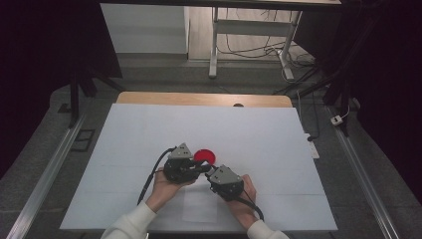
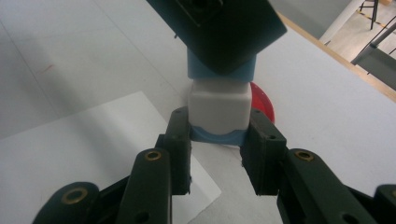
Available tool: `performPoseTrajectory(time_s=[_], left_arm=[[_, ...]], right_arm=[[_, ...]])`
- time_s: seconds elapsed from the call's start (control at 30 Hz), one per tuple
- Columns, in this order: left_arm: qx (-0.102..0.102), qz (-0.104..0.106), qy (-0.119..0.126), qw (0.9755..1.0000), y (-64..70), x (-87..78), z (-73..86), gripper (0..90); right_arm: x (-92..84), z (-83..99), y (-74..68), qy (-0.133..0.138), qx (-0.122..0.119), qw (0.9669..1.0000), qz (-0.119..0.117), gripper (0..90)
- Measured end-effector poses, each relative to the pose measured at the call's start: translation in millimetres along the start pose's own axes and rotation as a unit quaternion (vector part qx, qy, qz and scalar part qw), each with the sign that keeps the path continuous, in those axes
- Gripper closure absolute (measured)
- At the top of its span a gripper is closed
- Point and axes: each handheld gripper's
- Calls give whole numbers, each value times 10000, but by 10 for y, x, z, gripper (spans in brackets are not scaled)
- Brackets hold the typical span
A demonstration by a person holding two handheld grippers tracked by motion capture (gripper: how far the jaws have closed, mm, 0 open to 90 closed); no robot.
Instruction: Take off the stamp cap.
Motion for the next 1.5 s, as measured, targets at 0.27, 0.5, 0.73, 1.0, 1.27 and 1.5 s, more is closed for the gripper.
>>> performPoseTrajectory(time_s=[0.27, 0.5, 0.73, 1.0, 1.27, 1.5], left_arm=[[-52, 18, 47, 10000, -5, 0, 8, 750], [-91, 38, 52, 9999, -18, -1, 17, 750], [-151, 85, 53, 9998, -37, -8, 16, 750], [-140, 123, 141, 9997, -29, -23, 14, 750], [-141, 131, 137, 9997, -29, -26, 15, 750], [-84, -317, 589, 9977, -62, -171, -18, 752]], right_arm=[[-13, 14, -40, 56, 27, 9999, 160, 650], [-12, 13, -32, 36, -34, 9999, 114, 650], [-12, 12, -17, 41, -134, 9999, 52, 650], [-36, 16, -35, 131, 4, 9997, 200, 651], [-38, 12, -36, 111, -94, 9997, 210, 651], [-4, 42, -7, -209, -383, 9990, 28, 652]])
Point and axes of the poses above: each handheld gripper's, and its own axes: x roughly forward along the jaws, z roughly out of its underside, y roughly to its right, and after that the axes turned 10 degrees about -x, right-handed
